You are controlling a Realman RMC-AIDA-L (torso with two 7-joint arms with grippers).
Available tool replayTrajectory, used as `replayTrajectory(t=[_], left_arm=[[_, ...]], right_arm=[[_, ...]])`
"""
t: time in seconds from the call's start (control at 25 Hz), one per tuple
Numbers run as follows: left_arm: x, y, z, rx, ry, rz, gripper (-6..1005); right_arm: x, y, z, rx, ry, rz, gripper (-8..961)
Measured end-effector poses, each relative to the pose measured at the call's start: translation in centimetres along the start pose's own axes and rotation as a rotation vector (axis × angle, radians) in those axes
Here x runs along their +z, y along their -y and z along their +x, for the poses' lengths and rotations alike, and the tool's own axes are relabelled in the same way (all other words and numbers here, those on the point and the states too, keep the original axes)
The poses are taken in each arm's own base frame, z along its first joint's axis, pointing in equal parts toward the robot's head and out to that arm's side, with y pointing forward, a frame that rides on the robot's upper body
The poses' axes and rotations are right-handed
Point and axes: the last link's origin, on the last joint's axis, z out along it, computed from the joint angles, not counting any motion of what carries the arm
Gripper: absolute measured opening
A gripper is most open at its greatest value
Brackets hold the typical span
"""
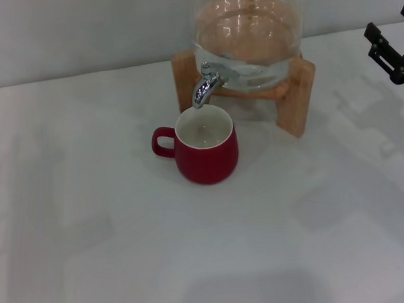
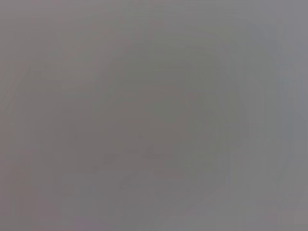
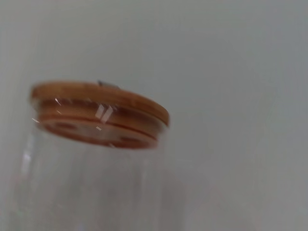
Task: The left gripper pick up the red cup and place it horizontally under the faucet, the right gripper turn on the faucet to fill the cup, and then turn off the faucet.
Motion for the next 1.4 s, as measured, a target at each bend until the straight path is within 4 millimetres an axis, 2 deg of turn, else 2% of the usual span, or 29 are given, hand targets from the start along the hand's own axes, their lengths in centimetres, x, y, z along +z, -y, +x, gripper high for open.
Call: replayTrajectory(t=[0.52,0.76,1.12,1.4], left_arm=[[-0.3,0.5,-0.4,0.019,0.020,0.007,425],[-0.2,0.5,-0.5,0.022,0.021,0.005,425],[-0.3,0.7,-0.6,0.030,0.027,0.007,425],[-0.3,0.7,-0.8,0.032,0.039,0.007,425]], right_arm=[[-0.9,-2.7,-0.4,0.084,0.013,-0.201,703],[-0.6,-4.6,-0.5,0.103,0.017,-0.306,703],[-0.5,-6.2,-0.9,0.122,0.045,-0.403,703],[0.4,-7.7,-1.1,0.134,0.049,-0.482,703]])
